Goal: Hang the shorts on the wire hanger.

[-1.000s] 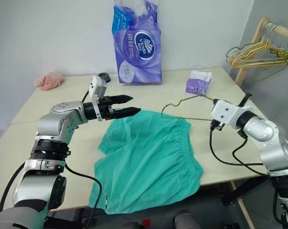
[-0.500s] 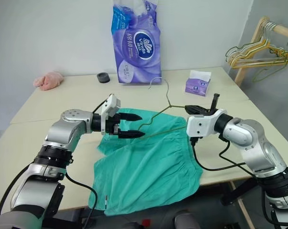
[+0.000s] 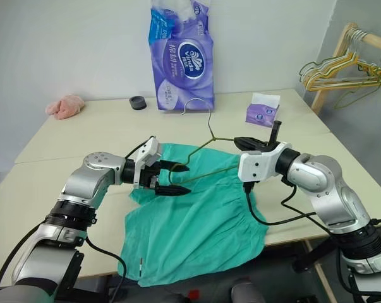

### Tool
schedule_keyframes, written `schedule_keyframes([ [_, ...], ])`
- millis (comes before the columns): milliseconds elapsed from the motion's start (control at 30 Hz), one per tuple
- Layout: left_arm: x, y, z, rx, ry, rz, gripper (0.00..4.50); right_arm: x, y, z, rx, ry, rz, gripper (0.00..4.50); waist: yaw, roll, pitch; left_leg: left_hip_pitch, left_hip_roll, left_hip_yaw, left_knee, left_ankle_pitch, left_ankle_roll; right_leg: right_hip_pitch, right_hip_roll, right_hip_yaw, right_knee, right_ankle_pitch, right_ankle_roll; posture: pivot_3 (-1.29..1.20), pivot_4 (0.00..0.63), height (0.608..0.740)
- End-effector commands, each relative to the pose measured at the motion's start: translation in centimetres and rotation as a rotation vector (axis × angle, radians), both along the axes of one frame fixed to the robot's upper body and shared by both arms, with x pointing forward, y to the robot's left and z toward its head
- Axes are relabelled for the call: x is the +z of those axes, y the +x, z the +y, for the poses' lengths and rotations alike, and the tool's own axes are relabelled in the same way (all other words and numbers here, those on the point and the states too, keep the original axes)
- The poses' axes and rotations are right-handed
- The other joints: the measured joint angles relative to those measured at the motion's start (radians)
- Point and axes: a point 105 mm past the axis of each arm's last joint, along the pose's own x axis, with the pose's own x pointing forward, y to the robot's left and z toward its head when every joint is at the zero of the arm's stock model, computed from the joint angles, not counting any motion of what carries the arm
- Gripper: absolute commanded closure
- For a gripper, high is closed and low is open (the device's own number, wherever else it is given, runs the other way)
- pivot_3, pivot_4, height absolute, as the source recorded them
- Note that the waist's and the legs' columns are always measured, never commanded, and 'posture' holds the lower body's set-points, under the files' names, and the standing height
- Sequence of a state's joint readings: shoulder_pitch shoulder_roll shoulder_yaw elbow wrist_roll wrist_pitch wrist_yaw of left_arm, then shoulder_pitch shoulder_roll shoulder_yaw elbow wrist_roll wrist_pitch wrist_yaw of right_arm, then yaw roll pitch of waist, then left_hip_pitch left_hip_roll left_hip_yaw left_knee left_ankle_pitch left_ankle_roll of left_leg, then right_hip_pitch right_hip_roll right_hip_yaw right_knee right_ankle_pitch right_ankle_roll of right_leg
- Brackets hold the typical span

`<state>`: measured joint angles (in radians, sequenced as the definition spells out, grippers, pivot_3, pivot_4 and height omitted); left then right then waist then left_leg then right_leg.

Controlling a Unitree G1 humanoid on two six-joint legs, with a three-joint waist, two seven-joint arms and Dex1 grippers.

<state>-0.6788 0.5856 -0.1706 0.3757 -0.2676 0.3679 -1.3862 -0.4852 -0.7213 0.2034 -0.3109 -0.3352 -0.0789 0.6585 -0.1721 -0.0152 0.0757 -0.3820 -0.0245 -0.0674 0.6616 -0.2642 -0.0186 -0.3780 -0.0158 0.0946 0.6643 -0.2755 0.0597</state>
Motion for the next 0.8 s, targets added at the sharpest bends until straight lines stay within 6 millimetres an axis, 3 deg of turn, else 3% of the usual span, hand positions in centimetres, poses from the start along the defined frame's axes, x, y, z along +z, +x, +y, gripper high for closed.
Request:
schedule_keyframes([
  [33, 0.3, 0.1, 0.0, -0.017, 0.004, -0.035, 1.17, 1.2, -0.6, 0.5, 0.028, 0.017, -0.045, 4.5, 0.0, 0.0, 0.0, 0.0, 0.0, 0.0, 0.0, 0.0, 0.0, 0.0, 0.0, 0.0, 0.0, 0.0, 0.0, -0.21, 0.049, 0.74],
  [233, -0.4, -0.2, 0.1, -0.029, 0.001, -0.027, 3.1, 1.3, -0.7, 0.7, 0.037, 0.024, -0.048, 4.5, 0.0, 0.0, 0.0, 0.0, 0.0, 0.0, 0.0, 0.0, 0.0, 0.0, 0.0, 0.0, 0.0, 0.0, 0.0, -0.21, 0.048, 0.74],
  [400, -1.1, -0.4, 0.3, -0.031, -0.009, -0.01, 4.42, 1.2, -1.1, 1.1, 0.061, 0.035, -0.027, 4.5, 0.0, 0.0, 0.0, 0.0, 0.0, 0.0, 0.0, 0.0, 0.0, 0.0, 0.0, 0.0, 0.0, 0.0, 0.0, -0.21, 0.046, 0.74],
  [500, -1.4, -0.5, 0.5, -0.026, -0.01, -0.007, 4.46, 1.0, -1.3, 1.2, 0.07, 0.035, -0.017, 4.5, 0.0, 0.0, 0.0, 0.0, 0.0, 0.0, 0.0, 0.0, 0.0, 0.0, 0.0, 0.0, 0.0, 0.0, 0.0, -0.21, 0.045, 0.74],
  [533, -1.5, -0.5, 0.6, -0.024, -0.011, -0.006, 4.5, 1.1, -1.3, 1.2, 0.067, 0.04, -0.018, 3.99, 0.0, 0.0, 0.0, 0.0, 0.0, -0.001, 0.0, 0.0, 0.0, 0.0, 0.0, -0.001, 0.0, 0.0, 0.0, -0.21, 0.045, 0.74],
  [600, -1.6, -0.4, 0.7, -0.017, -0.011, -0.006, 4.5, 0.5, -1.4, 1.0, 0.067, 0.034, 0.016, 3.51, 0.0, 0.0, 0.0, 0.0, 0.0, -0.001, 0.0, 0.0, 0.0, 0.0, 0.0, -0.001, 0.0, 0.0, 0.0, -0.2, 0.045, 0.74],
  [800, -1.8, -0.1, 0.9, 0.01, 0.01, -0.018, 4.5, -0.3, -2.2, 0.3, 0.086, 0.033, 0.119, 1.52, 0.001, 0.0, 0.0, 0.0, 0.0, -0.001, 0.0, 0.0, 0.0, 0.0, 0.0, -0.001, 0.0, 0.0, 0.0, -0.2, 0.045, 0.74],
])
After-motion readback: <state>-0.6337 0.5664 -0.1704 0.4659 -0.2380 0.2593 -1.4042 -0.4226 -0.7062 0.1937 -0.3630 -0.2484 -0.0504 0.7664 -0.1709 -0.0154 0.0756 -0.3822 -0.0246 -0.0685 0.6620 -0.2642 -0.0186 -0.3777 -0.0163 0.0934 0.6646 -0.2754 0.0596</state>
